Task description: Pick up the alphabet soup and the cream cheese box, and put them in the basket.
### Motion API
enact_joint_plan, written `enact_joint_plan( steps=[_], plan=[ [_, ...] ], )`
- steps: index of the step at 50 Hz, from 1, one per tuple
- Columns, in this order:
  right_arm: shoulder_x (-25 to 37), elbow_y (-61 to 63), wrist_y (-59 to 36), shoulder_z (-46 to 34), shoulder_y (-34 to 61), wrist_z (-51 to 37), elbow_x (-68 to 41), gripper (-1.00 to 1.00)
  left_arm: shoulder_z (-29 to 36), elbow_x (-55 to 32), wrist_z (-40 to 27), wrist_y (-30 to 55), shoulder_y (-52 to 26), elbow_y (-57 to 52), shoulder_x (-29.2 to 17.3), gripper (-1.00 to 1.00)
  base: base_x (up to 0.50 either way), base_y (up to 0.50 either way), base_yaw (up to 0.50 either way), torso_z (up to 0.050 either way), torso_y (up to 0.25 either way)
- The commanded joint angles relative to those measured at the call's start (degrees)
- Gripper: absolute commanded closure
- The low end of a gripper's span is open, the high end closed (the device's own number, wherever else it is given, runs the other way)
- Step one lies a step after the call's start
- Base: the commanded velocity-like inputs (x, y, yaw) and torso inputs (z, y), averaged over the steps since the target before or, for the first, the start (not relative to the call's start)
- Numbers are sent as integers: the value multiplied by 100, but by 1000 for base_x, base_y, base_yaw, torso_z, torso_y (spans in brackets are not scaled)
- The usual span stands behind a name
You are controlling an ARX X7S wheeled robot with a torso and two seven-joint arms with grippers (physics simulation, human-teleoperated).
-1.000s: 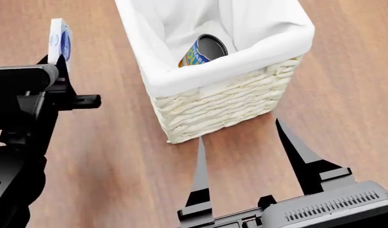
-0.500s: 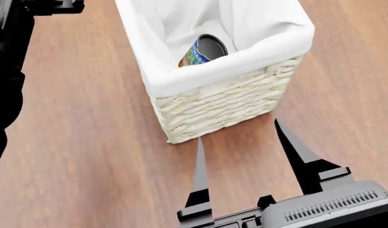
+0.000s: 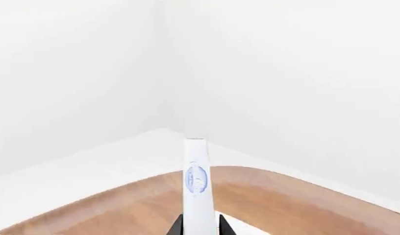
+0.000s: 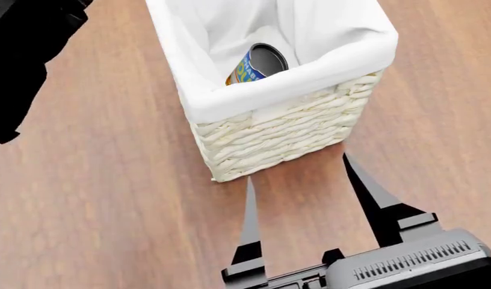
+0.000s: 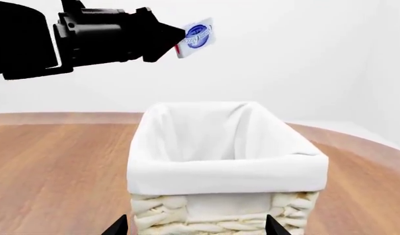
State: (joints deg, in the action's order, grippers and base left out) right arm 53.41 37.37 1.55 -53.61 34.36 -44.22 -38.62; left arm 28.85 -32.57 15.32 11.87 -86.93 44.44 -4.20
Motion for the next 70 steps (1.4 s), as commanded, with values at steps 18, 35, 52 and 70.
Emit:
enact_joint_plan(
  steps=[18,35,52,70],
  plan=[
    [-4,-115,118,28,-78,79,-10,-100,3847,-2946,1523,-893,-1128,2457,418,100,0,0,0,0,1],
    [37,-76,138,52,-117,56,-5,-100,4981,-3924,1528,-1120,-1163,2553,418,100,0,0,0,0,1],
    [40,-60,143,63,-155,31,1,-100,5196,-4417,1771,-1189,-1218,2469,367,-100,0,0,0,1,1],
    [96,-29,219,91,-244,5,7,-100,5126,-4455,609,-1577,-1194,1414,-197,-100,0,0,0,0,0]
  ],
)
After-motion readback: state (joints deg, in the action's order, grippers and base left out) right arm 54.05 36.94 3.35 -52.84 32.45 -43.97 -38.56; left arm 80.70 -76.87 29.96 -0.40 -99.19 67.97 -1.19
